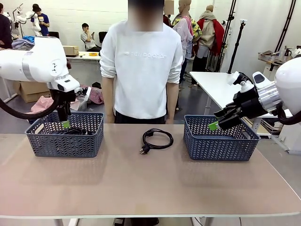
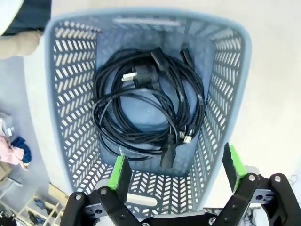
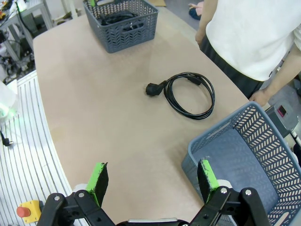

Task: Organize the cables according to human instructions.
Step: Pick up a bundle of cables and place it in the basket indicated by the human.

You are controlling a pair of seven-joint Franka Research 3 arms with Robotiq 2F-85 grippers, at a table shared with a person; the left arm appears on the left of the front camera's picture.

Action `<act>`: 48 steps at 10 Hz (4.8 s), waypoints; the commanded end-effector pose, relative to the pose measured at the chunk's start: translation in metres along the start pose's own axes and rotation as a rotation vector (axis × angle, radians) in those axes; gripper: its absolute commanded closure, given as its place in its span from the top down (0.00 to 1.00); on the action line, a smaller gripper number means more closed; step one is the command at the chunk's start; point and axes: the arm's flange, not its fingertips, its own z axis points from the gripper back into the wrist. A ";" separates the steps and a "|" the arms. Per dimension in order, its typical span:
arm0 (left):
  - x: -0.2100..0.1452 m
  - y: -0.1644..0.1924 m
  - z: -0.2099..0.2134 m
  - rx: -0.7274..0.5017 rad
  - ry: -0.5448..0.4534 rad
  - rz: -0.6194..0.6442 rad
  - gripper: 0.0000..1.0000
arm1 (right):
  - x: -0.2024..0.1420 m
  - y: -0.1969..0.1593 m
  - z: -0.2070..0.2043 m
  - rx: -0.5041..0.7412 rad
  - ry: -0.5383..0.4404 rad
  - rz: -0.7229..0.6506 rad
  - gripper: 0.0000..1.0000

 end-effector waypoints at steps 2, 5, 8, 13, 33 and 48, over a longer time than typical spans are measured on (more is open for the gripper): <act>0.038 -0.029 0.025 0.036 -0.133 0.049 1.00 | 0.000 -0.004 -0.002 0.018 -0.029 0.014 1.00; 0.064 -0.068 0.037 0.033 -0.266 0.068 1.00 | 0.000 -0.004 -0.002 0.018 -0.029 0.014 1.00; 0.078 -0.108 0.037 0.065 -0.357 0.086 1.00 | 0.000 -0.004 -0.002 0.018 -0.029 0.014 1.00; 0.090 -0.151 0.021 -0.039 -0.387 -0.004 1.00 | 0.000 -0.004 -0.002 0.018 -0.029 0.014 1.00; 0.101 -0.153 0.018 -0.028 -0.364 0.011 1.00 | 0.000 -0.004 -0.002 0.018 -0.029 0.014 1.00; 0.256 -0.026 0.000 -0.044 0.015 -0.961 1.00 | 0.000 -0.004 -0.002 0.018 -0.029 0.014 1.00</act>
